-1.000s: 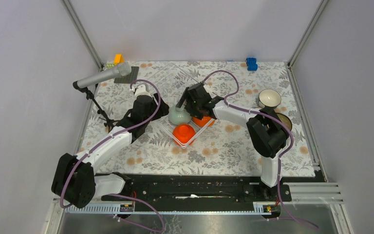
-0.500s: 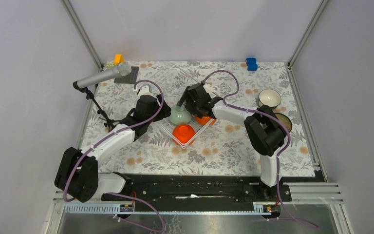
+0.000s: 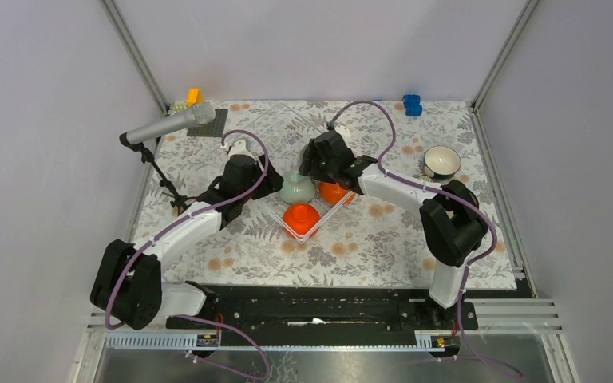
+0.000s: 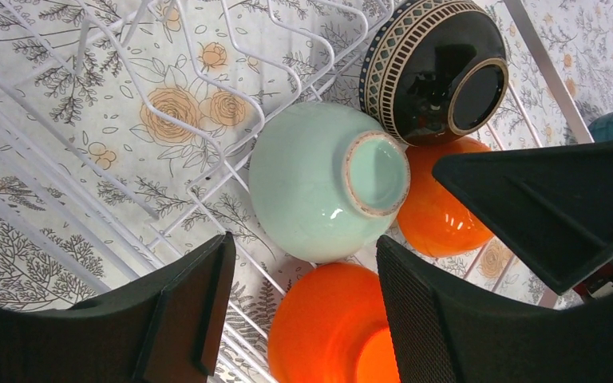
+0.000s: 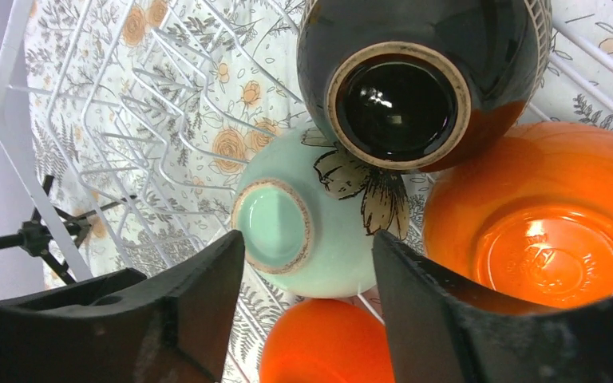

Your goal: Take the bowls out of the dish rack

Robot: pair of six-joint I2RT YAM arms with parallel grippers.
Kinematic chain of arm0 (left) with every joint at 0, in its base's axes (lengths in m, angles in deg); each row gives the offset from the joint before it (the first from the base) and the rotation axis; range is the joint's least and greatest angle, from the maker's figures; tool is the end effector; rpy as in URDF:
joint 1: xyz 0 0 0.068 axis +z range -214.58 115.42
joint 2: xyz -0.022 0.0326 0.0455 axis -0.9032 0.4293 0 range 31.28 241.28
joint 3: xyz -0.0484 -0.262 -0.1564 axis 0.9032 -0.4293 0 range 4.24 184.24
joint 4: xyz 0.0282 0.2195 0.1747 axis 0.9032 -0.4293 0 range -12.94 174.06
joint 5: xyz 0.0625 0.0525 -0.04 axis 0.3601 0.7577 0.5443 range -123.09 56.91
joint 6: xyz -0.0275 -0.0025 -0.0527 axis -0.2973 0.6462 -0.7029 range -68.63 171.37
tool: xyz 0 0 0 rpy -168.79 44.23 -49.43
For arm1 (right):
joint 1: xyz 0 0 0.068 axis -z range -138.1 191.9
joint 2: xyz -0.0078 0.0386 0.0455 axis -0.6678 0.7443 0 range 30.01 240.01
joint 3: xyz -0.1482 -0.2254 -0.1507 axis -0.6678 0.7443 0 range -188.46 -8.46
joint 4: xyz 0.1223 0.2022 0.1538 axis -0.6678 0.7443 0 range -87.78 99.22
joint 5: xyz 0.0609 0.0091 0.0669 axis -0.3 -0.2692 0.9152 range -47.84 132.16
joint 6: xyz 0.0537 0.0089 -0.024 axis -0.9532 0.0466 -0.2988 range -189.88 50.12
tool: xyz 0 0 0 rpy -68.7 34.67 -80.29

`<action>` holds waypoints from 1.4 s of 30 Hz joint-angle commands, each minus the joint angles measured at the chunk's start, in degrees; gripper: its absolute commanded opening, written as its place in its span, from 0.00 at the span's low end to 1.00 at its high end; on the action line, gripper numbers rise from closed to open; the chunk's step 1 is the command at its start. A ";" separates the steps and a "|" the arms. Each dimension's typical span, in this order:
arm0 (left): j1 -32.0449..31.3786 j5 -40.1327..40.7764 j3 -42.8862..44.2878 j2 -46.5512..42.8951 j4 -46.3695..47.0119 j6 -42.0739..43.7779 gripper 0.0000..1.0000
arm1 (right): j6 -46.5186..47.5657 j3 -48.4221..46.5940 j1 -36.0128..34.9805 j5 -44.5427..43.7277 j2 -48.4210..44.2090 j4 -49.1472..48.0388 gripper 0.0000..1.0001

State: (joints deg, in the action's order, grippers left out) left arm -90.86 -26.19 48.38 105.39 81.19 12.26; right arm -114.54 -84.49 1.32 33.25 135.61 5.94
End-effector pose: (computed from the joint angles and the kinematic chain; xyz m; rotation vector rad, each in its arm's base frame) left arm 0.2687 -0.1270 0.2583 -0.3157 2.1650 -0.5325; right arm 0.3541 0.2945 0.2600 0.1727 2.2201 0.6856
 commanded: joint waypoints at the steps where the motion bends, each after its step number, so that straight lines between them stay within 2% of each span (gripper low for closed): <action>1: 0.18 -1.91 1.51 -0.44 2.69 -1.61 0.70 | 6.52 -3.89 0.55 1.23 0.55 3.46 0.62; 4: 0.17 -2.53 1.99 0.10 2.69 -1.92 0.70 | 8.24 -6.11 0.61 3.04 2.89 4.71 0.56; 13: 0.18 -2.73 2.00 -0.18 2.05 -2.02 0.70 | 8.34 -8.36 1.42 7.27 8.39 5.34 0.51; 19: 0.18 -4.11 1.72 1.15 2.69 -3.33 0.73 | 5.92 -2.23 4.59 12.07 7.20 1.40 0.22; 23: 0.18 -6.36 1.62 3.11 5.77 -5.58 0.86 | 4.37 1.71 7.31 17.43 6.59 -2.67 0.05; 26: 0.18 -8.35 2.23 4.89 6.87 -6.41 0.92 | 4.89 2.12 8.02 18.56 6.79 -2.75 0.04; 32: 0.18 -11.96 2.89 8.11 9.18 -9.73 0.98 | 5.59 2.20 8.99 19.19 7.03 -2.76 0.04; 36: 0.18 -10.63 2.72 8.72 9.11 -13.36 0.99 | 5.81 1.86 9.55 19.84 7.39 -2.76 0.04; 42: 0.18 -5.21 6.02 10.91 1.77 -22.79 0.99 | 5.98 0.91 9.56 20.54 8.03 -2.76 0.04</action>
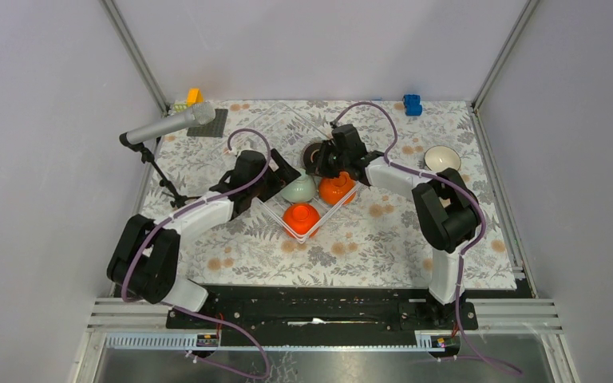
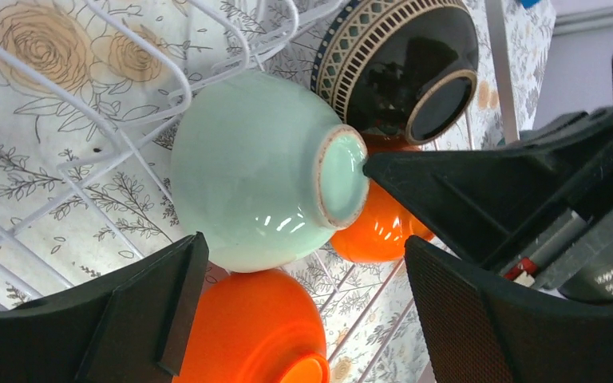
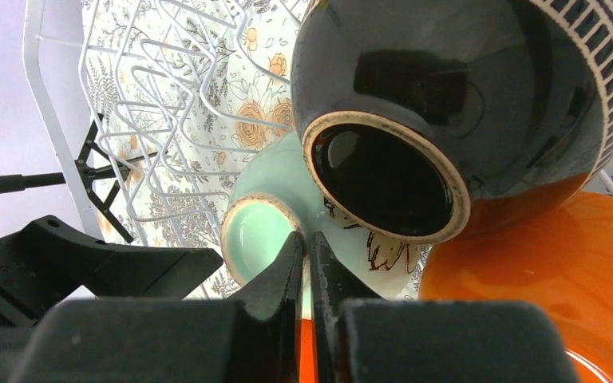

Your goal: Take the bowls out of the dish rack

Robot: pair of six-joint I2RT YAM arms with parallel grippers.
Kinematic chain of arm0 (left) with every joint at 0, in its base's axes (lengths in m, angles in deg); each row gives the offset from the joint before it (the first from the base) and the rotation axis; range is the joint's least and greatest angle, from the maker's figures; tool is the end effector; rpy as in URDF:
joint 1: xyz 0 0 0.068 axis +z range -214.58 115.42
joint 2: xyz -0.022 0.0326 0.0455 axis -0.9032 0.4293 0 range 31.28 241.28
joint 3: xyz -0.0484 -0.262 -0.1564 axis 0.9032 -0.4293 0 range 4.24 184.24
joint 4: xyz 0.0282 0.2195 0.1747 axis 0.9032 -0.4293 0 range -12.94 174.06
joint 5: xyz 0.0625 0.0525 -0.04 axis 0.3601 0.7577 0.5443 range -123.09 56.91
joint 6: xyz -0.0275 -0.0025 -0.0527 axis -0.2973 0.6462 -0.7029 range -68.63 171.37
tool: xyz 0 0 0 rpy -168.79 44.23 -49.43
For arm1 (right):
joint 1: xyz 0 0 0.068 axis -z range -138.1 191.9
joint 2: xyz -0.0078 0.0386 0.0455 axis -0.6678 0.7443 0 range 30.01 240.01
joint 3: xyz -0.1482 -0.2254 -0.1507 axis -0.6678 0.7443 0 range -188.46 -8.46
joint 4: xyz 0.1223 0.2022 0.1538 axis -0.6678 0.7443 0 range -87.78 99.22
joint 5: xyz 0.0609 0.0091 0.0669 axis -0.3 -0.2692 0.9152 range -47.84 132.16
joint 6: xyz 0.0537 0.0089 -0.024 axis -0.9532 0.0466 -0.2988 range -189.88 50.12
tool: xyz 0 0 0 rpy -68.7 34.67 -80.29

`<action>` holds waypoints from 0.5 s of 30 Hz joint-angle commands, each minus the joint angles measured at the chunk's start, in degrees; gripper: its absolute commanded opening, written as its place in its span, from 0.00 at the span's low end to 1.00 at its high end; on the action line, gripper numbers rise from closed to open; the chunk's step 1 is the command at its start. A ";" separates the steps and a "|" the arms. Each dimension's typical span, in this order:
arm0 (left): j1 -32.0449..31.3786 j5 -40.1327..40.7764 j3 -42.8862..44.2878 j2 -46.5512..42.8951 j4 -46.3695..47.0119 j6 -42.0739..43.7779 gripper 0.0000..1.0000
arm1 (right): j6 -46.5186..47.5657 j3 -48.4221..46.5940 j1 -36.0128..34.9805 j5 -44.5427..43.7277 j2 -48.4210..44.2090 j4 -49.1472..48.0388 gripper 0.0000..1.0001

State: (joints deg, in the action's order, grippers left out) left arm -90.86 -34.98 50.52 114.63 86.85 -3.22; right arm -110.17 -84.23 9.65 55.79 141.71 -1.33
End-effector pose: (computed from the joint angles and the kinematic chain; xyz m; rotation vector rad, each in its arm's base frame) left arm 0.2963 -0.1481 0.2335 -0.5417 2.2293 -0.8152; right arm 0.4011 0.2654 0.2232 0.0104 2.2867 0.9624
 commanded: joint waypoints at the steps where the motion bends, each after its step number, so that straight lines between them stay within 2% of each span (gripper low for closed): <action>1: 0.06 4.21 4.70 2.28 -5.53 -9.57 0.99 | 1.57 0.55 1.28 -2.02 2.02 4.52 0.04; 4: -0.33 5.43 6.63 3.98 -9.86 -14.19 0.99 | 1.61 0.41 1.38 -2.11 2.18 4.53 0.03; 9: -0.78 7.66 6.50 3.93 -10.34 -18.55 0.99 | 1.65 -0.13 1.36 -1.55 2.38 4.52 0.03; 15: -0.88 7.84 7.41 5.67 -10.30 -19.51 0.99 | 1.86 -0.43 1.45 -1.50 2.38 4.60 0.03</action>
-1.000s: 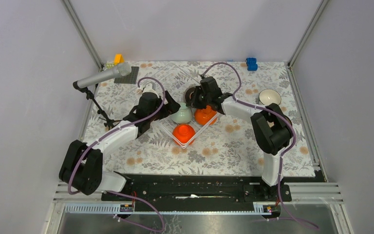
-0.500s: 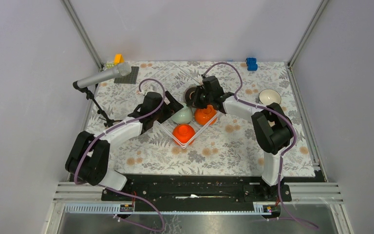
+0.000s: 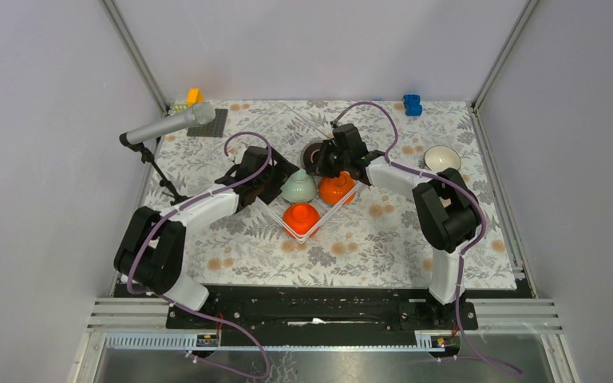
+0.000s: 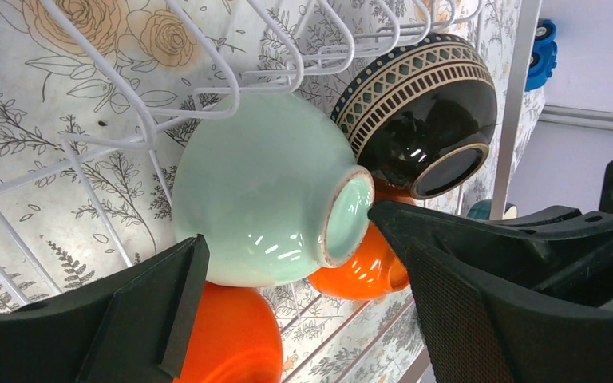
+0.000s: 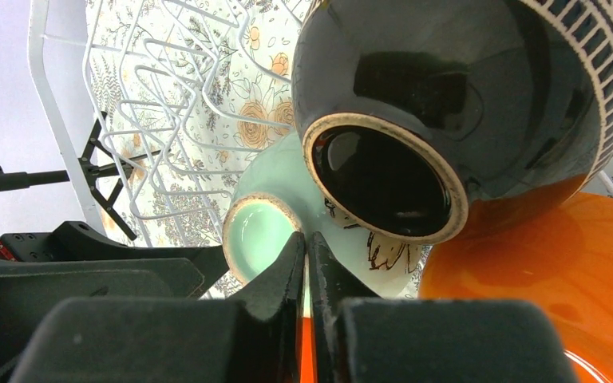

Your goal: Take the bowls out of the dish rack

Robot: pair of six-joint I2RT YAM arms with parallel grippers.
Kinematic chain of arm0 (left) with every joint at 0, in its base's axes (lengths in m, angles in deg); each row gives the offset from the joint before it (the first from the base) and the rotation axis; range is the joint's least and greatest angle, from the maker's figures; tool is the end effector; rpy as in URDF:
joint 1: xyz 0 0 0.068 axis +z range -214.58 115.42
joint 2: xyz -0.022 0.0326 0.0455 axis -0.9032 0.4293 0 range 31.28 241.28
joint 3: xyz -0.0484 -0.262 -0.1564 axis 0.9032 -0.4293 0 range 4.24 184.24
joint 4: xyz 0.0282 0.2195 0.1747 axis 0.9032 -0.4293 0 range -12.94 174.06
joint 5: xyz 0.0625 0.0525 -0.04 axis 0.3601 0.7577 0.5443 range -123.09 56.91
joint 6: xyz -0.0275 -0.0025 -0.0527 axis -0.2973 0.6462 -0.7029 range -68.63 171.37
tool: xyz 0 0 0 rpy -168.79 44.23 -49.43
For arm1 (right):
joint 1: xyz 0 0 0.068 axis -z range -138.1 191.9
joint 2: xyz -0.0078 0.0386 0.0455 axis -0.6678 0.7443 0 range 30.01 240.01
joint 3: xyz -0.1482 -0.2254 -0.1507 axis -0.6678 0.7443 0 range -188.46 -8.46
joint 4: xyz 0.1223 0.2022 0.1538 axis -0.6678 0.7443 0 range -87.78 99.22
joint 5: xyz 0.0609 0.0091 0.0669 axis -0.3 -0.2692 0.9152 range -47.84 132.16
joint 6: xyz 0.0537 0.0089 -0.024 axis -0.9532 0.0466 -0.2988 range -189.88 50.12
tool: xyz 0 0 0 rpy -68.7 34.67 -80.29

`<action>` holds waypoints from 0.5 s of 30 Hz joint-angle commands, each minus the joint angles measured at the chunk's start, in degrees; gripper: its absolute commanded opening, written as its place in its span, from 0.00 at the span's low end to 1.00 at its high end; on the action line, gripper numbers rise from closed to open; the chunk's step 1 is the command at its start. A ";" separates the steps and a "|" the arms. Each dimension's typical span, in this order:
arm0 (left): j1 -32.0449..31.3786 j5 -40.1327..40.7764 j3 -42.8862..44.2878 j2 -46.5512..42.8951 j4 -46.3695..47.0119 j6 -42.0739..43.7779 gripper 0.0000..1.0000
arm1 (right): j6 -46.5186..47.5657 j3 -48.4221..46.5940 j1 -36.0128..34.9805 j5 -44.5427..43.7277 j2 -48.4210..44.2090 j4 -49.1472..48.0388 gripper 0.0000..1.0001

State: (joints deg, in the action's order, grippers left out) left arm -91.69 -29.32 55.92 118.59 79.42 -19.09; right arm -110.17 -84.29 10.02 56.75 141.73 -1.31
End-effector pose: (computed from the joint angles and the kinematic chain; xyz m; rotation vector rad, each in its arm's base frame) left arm 0.3104 -0.1558 0.2318 -0.9235 2.2242 -0.7872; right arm 0.4025 0.2634 0.2234 0.0071 2.2887 0.9762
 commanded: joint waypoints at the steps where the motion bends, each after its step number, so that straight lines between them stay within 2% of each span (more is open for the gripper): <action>1: -0.12 2.43 2.09 1.92 -3.12 -4.02 0.99 | 1.81 -0.45 1.20 -2.46 2.44 4.64 0.03; 6: -0.59 4.22 4.23 3.68 -7.22 -5.85 0.99 | 1.43 -0.80 2.05 -3.24 3.10 5.19 0.00; 15: -1.53 4.51 5.46 5.27 -7.49 -5.22 0.99 | 1.31 -1.72 3.06 -1.41 5.15 5.21 0.00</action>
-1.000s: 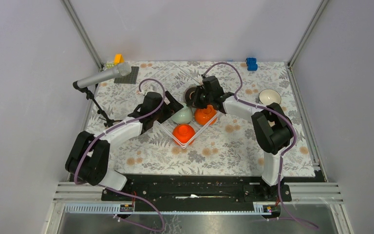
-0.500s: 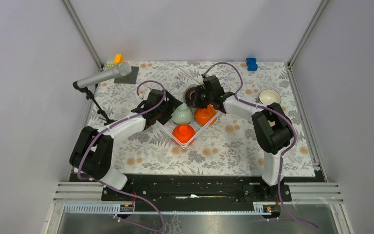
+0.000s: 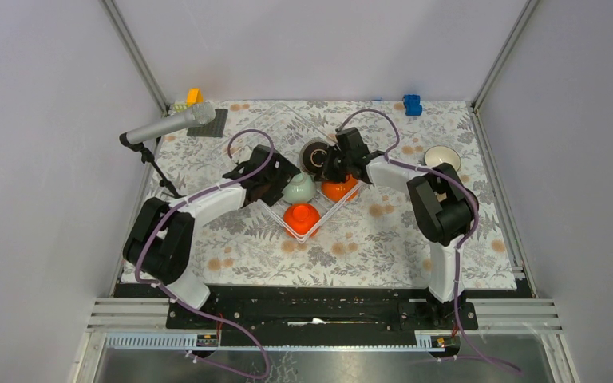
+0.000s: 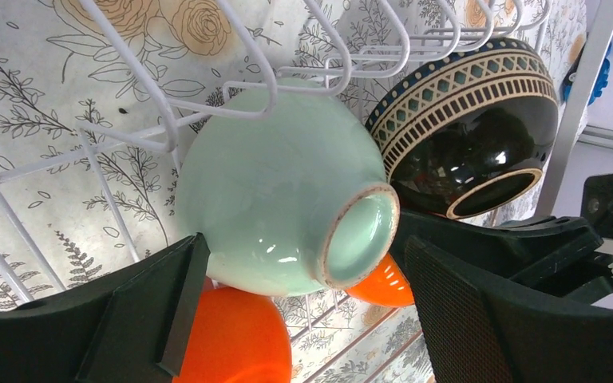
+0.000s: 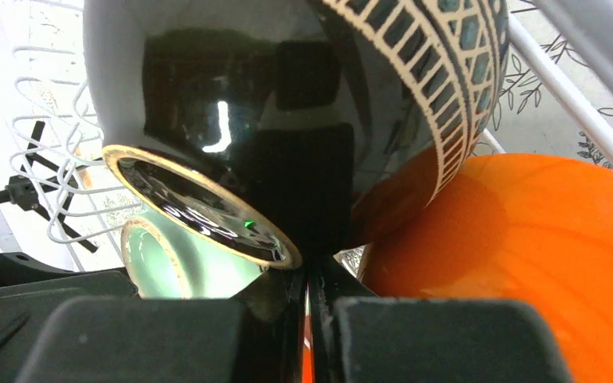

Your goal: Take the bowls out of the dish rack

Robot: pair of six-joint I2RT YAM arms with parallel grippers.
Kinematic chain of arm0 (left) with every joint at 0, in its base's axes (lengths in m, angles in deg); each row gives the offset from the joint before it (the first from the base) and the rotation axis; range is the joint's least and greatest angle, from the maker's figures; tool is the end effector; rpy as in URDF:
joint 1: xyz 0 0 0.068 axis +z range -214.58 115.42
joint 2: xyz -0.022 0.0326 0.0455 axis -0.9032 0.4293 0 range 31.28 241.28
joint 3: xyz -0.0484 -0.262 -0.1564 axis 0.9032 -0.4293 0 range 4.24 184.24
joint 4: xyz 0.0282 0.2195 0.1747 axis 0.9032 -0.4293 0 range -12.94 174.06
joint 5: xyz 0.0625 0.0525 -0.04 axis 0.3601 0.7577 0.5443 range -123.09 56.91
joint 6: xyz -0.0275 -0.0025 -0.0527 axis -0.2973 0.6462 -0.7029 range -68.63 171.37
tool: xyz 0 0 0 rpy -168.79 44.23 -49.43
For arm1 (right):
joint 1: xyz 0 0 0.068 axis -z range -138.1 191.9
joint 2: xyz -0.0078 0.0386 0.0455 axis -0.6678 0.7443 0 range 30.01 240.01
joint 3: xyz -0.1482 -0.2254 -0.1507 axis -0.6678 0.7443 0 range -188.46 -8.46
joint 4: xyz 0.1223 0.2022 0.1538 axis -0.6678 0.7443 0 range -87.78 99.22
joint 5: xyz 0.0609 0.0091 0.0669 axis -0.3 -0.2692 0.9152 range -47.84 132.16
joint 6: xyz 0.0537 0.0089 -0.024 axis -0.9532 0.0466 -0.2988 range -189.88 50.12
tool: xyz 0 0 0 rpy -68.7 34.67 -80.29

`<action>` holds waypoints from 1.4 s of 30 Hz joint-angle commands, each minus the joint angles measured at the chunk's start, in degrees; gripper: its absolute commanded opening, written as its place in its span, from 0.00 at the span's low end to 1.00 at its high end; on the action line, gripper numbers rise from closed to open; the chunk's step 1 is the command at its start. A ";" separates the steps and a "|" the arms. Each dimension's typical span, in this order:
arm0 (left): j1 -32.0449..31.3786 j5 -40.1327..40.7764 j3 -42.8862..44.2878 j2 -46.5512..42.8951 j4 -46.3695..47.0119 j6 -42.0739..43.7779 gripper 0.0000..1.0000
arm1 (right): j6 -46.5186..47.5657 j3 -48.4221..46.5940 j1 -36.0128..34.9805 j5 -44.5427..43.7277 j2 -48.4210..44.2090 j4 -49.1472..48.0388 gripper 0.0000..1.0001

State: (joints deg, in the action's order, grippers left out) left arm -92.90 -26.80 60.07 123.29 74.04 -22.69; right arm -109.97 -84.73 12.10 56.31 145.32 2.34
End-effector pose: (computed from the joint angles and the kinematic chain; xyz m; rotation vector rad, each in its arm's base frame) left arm 0.3213 -0.1679 0.2208 -1.0196 2.2755 -0.6950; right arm 0.4146 0.2498 0.1910 0.0742 2.3995 0.8963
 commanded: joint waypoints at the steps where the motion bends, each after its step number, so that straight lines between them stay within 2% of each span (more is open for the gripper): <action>1: -0.33 2.02 1.22 0.39 -2.20 -1.61 0.99 | 1.34 -1.33 1.00 -0.55 1.59 1.62 0.00; 4: -0.34 2.75 1.15 -0.57 -2.93 -1.63 0.99 | 2.79 -0.48 1.02 0.61 0.17 0.70 0.04; 11: -0.25 4.82 -1.05 -6.91 -0.68 1.68 0.99 | 6.86 2.73 0.89 5.94 -5.66 -4.75 0.23; 18: -0.25 8.20 -3.80 -12.32 -1.37 1.80 0.99 | 11.61 0.64 -0.46 7.28 -7.62 -2.92 0.37; 26: -0.25 8.90 -3.85 -13.98 -2.37 2.59 0.99 | 16.00 -6.58 -3.93 0.95 -4.33 6.28 0.39; 38: -0.25 7.20 -3.89 -12.76 -2.05 2.78 0.99 | 16.58 -13.00 -5.49 -3.05 1.77 12.06 0.38; 40: -0.25 6.70 -3.93 -12.44 -1.77 2.87 0.99 | 16.53 -13.38 -5.49 -3.74 2.29 12.74 0.35; 42: -0.25 6.14 -4.09 -12.09 -1.32 2.87 0.99 | 15.80 -13.90 -5.47 -4.69 2.82 13.45 0.26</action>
State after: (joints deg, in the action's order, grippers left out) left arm -93.27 -19.79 56.25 110.90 71.55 -20.62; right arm -94.28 -96.31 7.03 54.96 146.59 12.24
